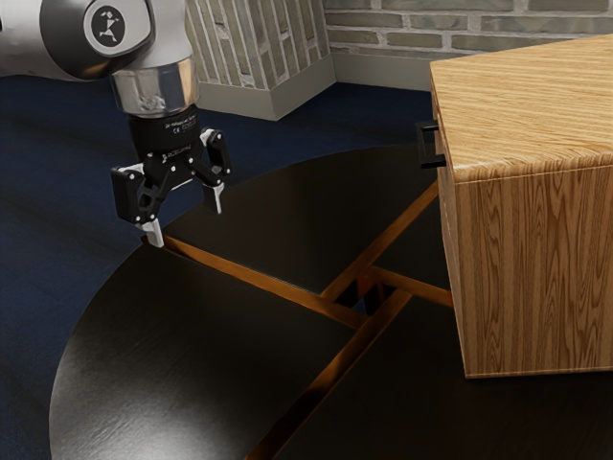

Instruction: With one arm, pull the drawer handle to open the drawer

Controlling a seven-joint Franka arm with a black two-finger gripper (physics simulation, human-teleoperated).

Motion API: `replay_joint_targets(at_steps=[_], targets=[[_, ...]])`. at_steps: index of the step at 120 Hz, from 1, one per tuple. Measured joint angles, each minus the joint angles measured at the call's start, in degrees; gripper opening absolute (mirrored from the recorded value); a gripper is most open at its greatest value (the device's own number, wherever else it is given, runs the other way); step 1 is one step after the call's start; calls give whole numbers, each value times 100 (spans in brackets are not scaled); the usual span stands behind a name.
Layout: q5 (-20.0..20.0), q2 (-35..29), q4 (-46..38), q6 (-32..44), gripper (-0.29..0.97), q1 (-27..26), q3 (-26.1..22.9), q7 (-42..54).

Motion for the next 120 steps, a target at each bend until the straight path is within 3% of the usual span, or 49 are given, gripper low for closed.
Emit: replay_joint_targets(at_steps=[36, 51, 60, 77, 98, 110, 120], targets=[[0, -10, 42, 1, 68, 12, -7, -119], [64, -46, 1304, -209, 68, -12, -70, -165], [83, -116, 1544, -48, 68, -421, -338, -188], [70, -413, 712, 802, 68, -761, -975, -189], [-104, -525, 60, 1763, 68, -638, -1077, -94], [-269, -265, 22, 2080, 68, -447, -1045, 34], [-245, 680, -291, 2402, 68, -476, -1197, 245]])
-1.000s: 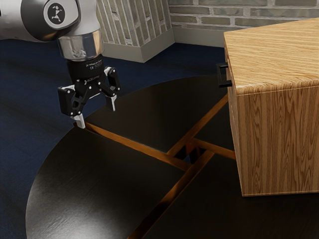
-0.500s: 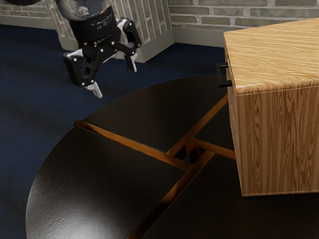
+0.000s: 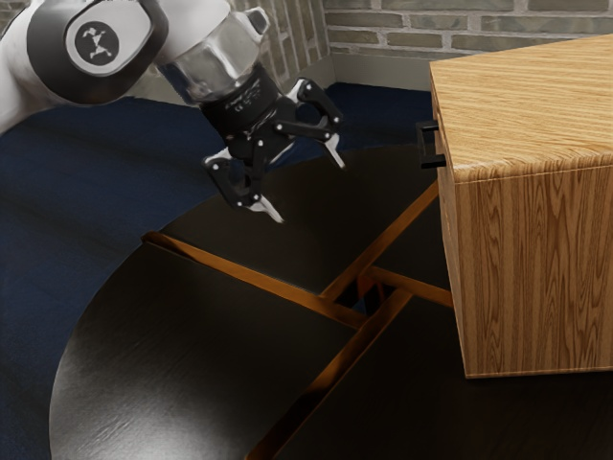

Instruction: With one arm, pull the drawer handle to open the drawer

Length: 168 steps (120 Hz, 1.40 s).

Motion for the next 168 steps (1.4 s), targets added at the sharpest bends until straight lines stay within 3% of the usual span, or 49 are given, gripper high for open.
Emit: replay_joint_targets(at_steps=[6, 13, 21, 31, 46, 62, 76, 106, 126, 168], targets=[[355, 1167, -492, 377, 68, -270, -290, 171], [1250, 2586, -852, 774, 68, -1062, -422, 305], [2053, 3499, -1232, 1182, 68, -1500, -460, 416], [2598, 3773, -1386, 1565, 68, -1651, -375, 574], [2958, 3993, -1394, 2086, 68, -1822, -307, 878], [3472, 4768, -1229, 2559, 68, -2898, 15, 1192], [4012, 5254, -1212, 2777, 68, -3332, 250, 1428], [4338, 5345, -1076, 2985, 67, -3526, 507, 1835], [4358, 5274, -363, 3035, 67, -4380, 1238, 2052], [4334, 5282, -288, 3066, 67, -4337, 1349, 2355]])
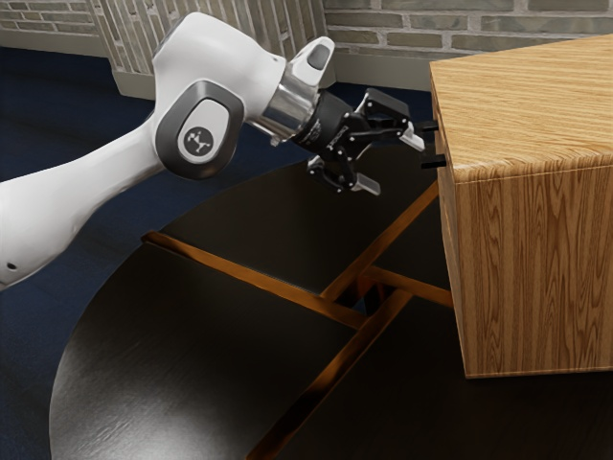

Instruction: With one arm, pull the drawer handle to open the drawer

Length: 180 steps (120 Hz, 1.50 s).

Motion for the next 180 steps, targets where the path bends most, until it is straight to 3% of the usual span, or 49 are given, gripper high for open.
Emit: replay_joint_targets(at_steps=[32, 75, 126, 143, 180], targets=[[-2, -5, 204, 6, 67, -6, 16, 186], [-9, 53, 624, 41, 67, -470, 386, 383], [-177, -8, 657, 50, 67, -431, 609, 503], [-154, -24, 906, -12, 67, -700, 620, 526], [-168, -406, 955, -236, 67, -804, 1133, 553]])
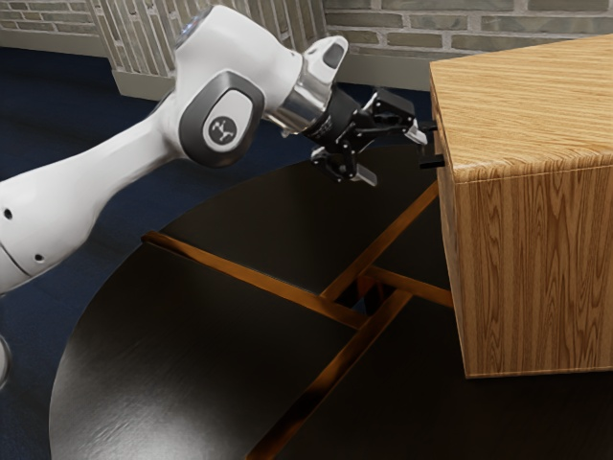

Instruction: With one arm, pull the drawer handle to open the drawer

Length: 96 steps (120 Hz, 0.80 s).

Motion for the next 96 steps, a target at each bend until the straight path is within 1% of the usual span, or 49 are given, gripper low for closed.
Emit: replay_joint_targets(at_steps=[24, 49, 81, 96], targets=[[-51, -135, -42, -124, 67, 39, 159, 1], [-238, -330, -225, -244, 68, 480, 162, 11], [-391, -456, -335, -432, 67, 837, 133, 32], [-456, -490, -365, -498, 66, 895, 114, 40]])
